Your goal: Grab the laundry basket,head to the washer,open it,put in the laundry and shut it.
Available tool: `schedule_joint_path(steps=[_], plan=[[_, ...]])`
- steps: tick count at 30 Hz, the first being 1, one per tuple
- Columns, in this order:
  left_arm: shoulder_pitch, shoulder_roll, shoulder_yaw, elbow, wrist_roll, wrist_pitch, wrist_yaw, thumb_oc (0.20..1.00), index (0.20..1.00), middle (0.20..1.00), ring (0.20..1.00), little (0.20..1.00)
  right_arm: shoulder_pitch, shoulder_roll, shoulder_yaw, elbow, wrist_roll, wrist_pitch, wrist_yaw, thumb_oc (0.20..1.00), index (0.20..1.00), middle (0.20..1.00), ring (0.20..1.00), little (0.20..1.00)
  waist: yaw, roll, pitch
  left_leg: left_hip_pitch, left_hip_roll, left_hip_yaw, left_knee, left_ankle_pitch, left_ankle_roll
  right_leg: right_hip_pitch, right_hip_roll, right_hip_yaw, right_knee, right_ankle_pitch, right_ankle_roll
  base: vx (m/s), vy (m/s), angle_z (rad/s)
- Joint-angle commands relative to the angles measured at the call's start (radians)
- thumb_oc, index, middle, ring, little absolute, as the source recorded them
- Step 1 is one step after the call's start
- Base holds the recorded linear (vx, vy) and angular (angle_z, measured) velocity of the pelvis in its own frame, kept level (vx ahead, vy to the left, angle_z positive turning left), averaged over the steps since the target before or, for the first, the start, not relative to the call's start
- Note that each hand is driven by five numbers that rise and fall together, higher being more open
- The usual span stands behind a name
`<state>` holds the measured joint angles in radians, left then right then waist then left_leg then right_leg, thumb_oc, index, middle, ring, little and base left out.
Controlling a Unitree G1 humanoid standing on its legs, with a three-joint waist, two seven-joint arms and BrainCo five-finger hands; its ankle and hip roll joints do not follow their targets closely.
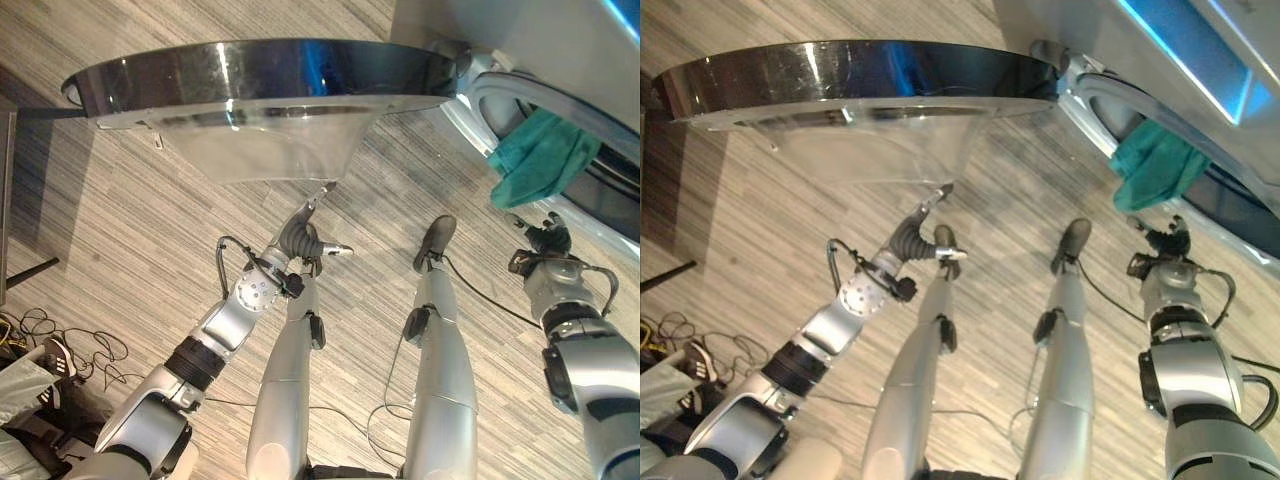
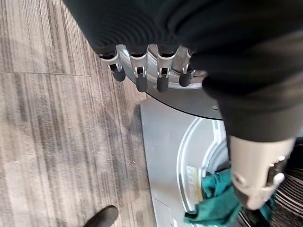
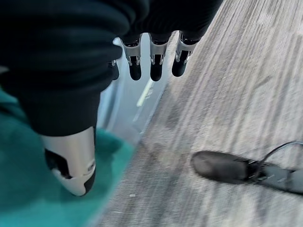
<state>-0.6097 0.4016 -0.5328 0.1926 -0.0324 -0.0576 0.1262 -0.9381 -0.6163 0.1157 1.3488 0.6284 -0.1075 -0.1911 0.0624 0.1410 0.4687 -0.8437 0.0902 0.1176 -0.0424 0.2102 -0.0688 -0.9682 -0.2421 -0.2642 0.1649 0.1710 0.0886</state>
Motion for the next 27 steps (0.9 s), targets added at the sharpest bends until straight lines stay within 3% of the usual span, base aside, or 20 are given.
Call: schedule_joint_path(steps=[1, 5, 8, 9, 13, 14, 15, 17, 18, 22, 23, 24, 25, 26, 27], plan=[[0.024, 0.002, -0.037, -0.089, -0.037, -0.056, 0.002, 1.0, 1.0, 1.0, 1.0, 1.0, 0.003, -0.062, 0.019, 0.027, 0.06, -0.022, -0.01, 1.0, 1.0, 1.0, 1.0, 1.0, 0.021, 0.025, -0.024, 0.015, 0.073, -0.014, 0.07, -0.103, -0.074, -0.051, 0.011, 0.038, 0.013, -0.13, 0.086, 0.0, 0.0, 0.0], [0.025, 0.009, -0.049, -0.118, -0.054, -0.059, -0.006, 1.0, 1.0, 1.0, 1.0, 1.0, -0.063, -0.096, 0.017, 0.037, 0.09, -0.037, -0.027, 1.0, 1.0, 1.0, 1.0, 1.0, 0.04, 0.032, -0.024, -0.005, 0.069, -0.016, 0.062, -0.075, -0.071, -0.064, 0.009, 0.015, 0.009, -0.111, 0.075, -0.03, -0.011, 0.01], [0.025, 0.009, -0.048, -0.118, -0.054, -0.059, -0.006, 1.0, 1.0, 1.0, 1.0, 1.0, -0.064, -0.096, 0.018, 0.038, 0.09, -0.037, -0.027, 1.0, 1.0, 1.0, 1.0, 1.0, 0.041, 0.033, -0.03, 0.004, 0.07, -0.026, 0.058, -0.09, -0.077, -0.057, 0.012, 0.026, 0.008, -0.129, 0.085, 0.0, 0.001, 0.1], [0.035, 0.02, -0.053, -0.136, -0.053, -0.058, -0.009, 1.0, 1.0, 1.0, 1.0, 1.0, -0.103, -0.117, 0.01, 0.04, 0.117, -0.045, -0.038, 1.0, 1.0, 1.0, 1.0, 1.0, 0.056, 0.037, -0.028, -0.008, 0.07, -0.021, 0.055, -0.07, -0.073, -0.065, 0.009, 0.009, 0.006, -0.113, 0.076, 0.06, 0.012, 0.04], [0.036, 0.019, -0.067, -0.151, -0.075, -0.06, -0.014, 1.0, 1.0, 1.0, 1.0, 1.0, -0.186, -0.127, -0.014, 0.033, 0.263, -0.076, -0.028, 1.0, 1.0, 1.0, 1.0, 1.0, 0.092, 0.039, -0.044, 0.002, 0.074, -0.045, 0.04, -0.079, -0.08, -0.045, 0.012, 0.004, 0.001, -0.14, 0.085, 0.01, 0.0, 0.0], [0.032, 0.017, -0.068, -0.151, -0.078, -0.059, -0.014, 1.0, 1.0, 1.0, 1.0, 1.0, -0.192, -0.122, -0.018, 0.027, 0.284, -0.08, -0.025, 0.884, 0.884, 0.884, 0.884, 0.884, 0.093, 0.038, -0.046, 0.001, 0.074, -0.047, 0.041, -0.079, -0.081, -0.043, 0.012, 0.003, 0.0, -0.14, 0.085, -0.07, -0.007, 0.03], [0.016, 0.008, -0.077, -0.155, -0.09, -0.06, -0.017, 1.0, 1.0, 1.0, 1.0, 1.0, -0.204, -0.098, -0.033, 0.018, 0.342, -0.099, -0.019, 0.718, 0.718, 0.718, 0.718, 0.718, 0.098, 0.035, -0.044, -0.01, 0.072, -0.043, 0.045, -0.061, -0.078, -0.045, 0.008, -0.017, -0.001, -0.121, 0.075, -0.02, -0.003, 0.06], [0.006, 0.006, -0.084, -0.155, -0.092, -0.06, -0.017, 1.0, 1.0, 1.0, 1.0, 1.0, -0.21, -0.084, -0.038, 0.014, 0.366, -0.106, -0.016, 0.758, 0.758, 0.758, 0.758, 0.758, 0.101, 0.034, -0.051, -0.004, 0.073, -0.057, 0.042, -0.074, -0.084, -0.036, 0.01, -0.008, -0.003, -0.137, 0.084, -0.01, -0.004, 0.09], [-0.001, 0.0, -0.093, -0.154, -0.092, -0.059, -0.019, 1.0, 1.0, 1.0, 1.0, 1.0, -0.214, -0.067, -0.042, 0.016, 0.381, -0.108, -0.013, 0.878, 0.878, 0.878, 0.878, 0.878, 0.102, 0.033, -0.045, -0.013, 0.072, -0.049, 0.048, -0.063, -0.08, -0.04, 0.006, -0.024, 0.0, -0.122, 0.074, -0.05, 0.013, 0.14], [-0.026, -0.023, -0.123, -0.137, -0.096, -0.054, -0.018, 1.0, 1.0, 1.0, 1.0, 1.0, -0.238, -0.007, -0.057, 0.026, 0.44, -0.12, -0.014, 0.849, 0.849, 0.849, 0.849, 0.849, 0.111, 0.032, -0.048, -0.022, 0.07, -0.053, 0.062, -0.07, -0.08, -0.033, 0.001, -0.033, 0.007, -0.126, 0.073, 0.01, 0.022, 0.1], [-0.036, -0.034, -0.136, -0.127, -0.091, -0.048, -0.021, 1.0, 1.0, 1.0, 1.0, 1.0, -0.247, 0.024, -0.059, 0.03, 0.462, -0.119, -0.01, 0.686, 0.686, 0.686, 0.686, 0.686, 0.119, 0.032, -0.058, -0.015, 0.07, -0.064, 0.067, -0.091, -0.084, -0.019, 0.003, -0.021, 0.01, -0.148, 0.084, -0.05, 0.021, 0.07], [-0.036, -0.035, -0.138, -0.125, -0.09, -0.049, -0.02, 1.0, 1.0, 1.0, 1.0, 1.0, -0.246, 0.025, -0.06, 0.03, 0.464, -0.12, -0.01, 0.686, 0.686, 0.686, 0.686, 0.686, 0.117, 0.031, -0.051, -0.025, 0.069, -0.054, 0.073, -0.076, -0.079, -0.026, -0.001, -0.035, 0.011, -0.129, 0.073, 0.06, 0.026, 0.06], [-0.038, -0.036, -0.142, -0.119, -0.087, -0.047, -0.02, 1.0, 1.0, 1.0, 1.0, 1.0, -0.25, 0.034, -0.06, 0.028, 0.473, -0.122, -0.009, 0.485, 0.485, 0.485, 0.485, 0.485, 0.12, 0.031, -0.058, -0.017, 0.07, -0.067, 0.076, -0.096, -0.084, -0.016, 0.001, -0.023, 0.014, -0.15, 0.083, 0.01, 0.011, 0.05], [-0.036, -0.042, -0.148, -0.107, -0.082, -0.042, -0.02, 1.0, 1.0, 1.0, 1.0, 1.0, -0.254, 0.051, -0.063, 0.014, 0.492, -0.13, -0.009, 0.2, 0.2, 0.2, 0.2, 0.2, 0.119, 0.027, -0.059, -0.018, 0.071, -0.069, 0.083, -0.1, -0.083, -0.011, -0.003, -0.024, 0.016, -0.15, 0.083, 0.07, 0.022, 0.03], [-0.035, -0.043, -0.148, -0.102, -0.081, -0.041, -0.018, 1.0, 1.0, 1.0, 1.0, 1.0, -0.253, 0.055, -0.063, 0.003, 0.496, -0.137, -0.013, 0.2, 0.2, 0.2, 0.2, 0.2, 0.117, 0.025, -0.06, -0.018, 0.071, -0.069, 0.085, -0.102, -0.082, -0.007, -0.004, -0.025, 0.015, -0.151, 0.083, 0.01, 0.02, 0.03]])
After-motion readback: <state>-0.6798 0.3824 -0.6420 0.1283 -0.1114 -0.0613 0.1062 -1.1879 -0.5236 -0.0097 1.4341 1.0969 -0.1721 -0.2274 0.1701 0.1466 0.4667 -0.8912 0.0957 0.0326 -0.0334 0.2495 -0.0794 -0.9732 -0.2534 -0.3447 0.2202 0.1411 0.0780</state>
